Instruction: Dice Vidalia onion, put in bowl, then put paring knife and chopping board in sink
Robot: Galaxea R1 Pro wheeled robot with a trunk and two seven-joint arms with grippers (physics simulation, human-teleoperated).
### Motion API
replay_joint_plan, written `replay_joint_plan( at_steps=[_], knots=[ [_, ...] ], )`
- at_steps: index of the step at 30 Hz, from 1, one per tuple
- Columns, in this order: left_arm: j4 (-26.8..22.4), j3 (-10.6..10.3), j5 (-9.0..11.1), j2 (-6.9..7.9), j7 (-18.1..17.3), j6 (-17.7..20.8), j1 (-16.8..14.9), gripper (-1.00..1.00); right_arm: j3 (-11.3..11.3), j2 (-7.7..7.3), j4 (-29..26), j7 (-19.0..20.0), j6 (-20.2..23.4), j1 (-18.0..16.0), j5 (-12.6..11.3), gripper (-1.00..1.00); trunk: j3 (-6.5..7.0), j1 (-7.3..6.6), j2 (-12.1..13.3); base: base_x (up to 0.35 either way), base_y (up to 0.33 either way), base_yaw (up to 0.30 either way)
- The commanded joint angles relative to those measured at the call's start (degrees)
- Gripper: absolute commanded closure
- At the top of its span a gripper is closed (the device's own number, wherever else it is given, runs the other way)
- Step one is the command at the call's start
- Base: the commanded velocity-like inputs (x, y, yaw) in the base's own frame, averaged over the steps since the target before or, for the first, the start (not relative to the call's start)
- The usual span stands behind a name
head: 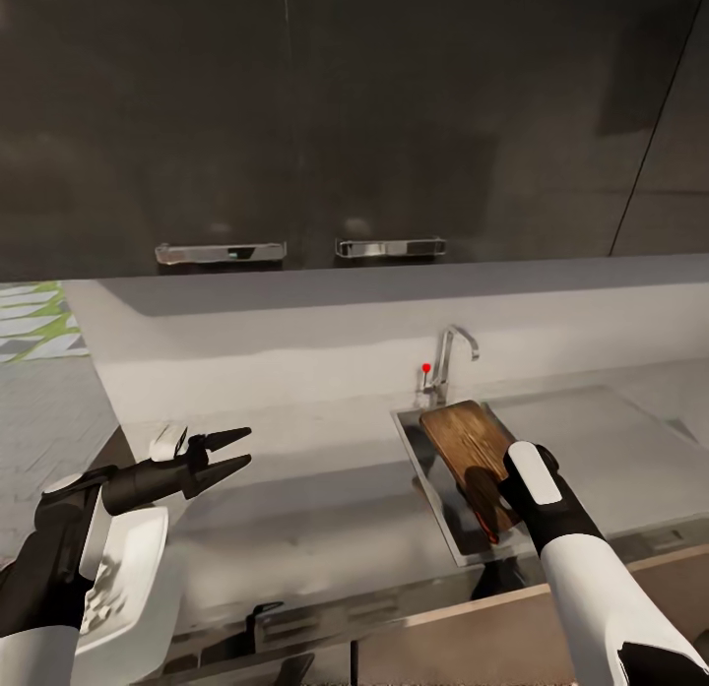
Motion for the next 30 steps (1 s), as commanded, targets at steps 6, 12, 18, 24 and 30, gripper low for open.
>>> replay_joint_plan(
  at_steps=[6, 12, 18, 24, 30],
  knots=[
    [0.1, 0.01, 0.01, 0.01, -0.21, 0.6, -0.05, -1.0, -0.03, 0.01, -0.08, -0.3, 0.56, -0.06, -0.15, 1.0, -0.59, 0.04, -0.15, 0.015, 0.0, 0.0],
    [0.13, 0.0, 0.01, 0.01, -0.2, 0.6, -0.05, -1.0, -0.03, 0.0, -0.06, -0.3, 0.56, -0.06, -0.15, 1.0, -0.67, 0.04, -0.15, 0.188, 0.0, 0.0],
    [0.14, -0.03, 0.01, 0.01, -0.16, 0.6, -0.05, -1.0, -0.03, -0.01, -0.08, -0.3, 0.56, -0.06, -0.16, 1.0, -0.68, 0.04, -0.15, 0.048, 0.0, 0.0],
    [0.16, -0.07, 0.01, 0.01, -0.16, 0.6, -0.05, -1.0, -0.03, -0.01, -0.08, -0.3, 0.56, -0.06, -0.17, 1.0, -0.89, 0.04, -0.15, 0.006, 0.0, 0.0],
    [0.19, -0.07, 0.01, 0.01, -0.18, 0.6, -0.05, -1.0, -0.03, -0.01, -0.08, -0.3, 0.56, -0.06, -0.21, 1.0, -1.39, 0.04, -0.15, 0.0, 0.0, 0.0]
  ],
)
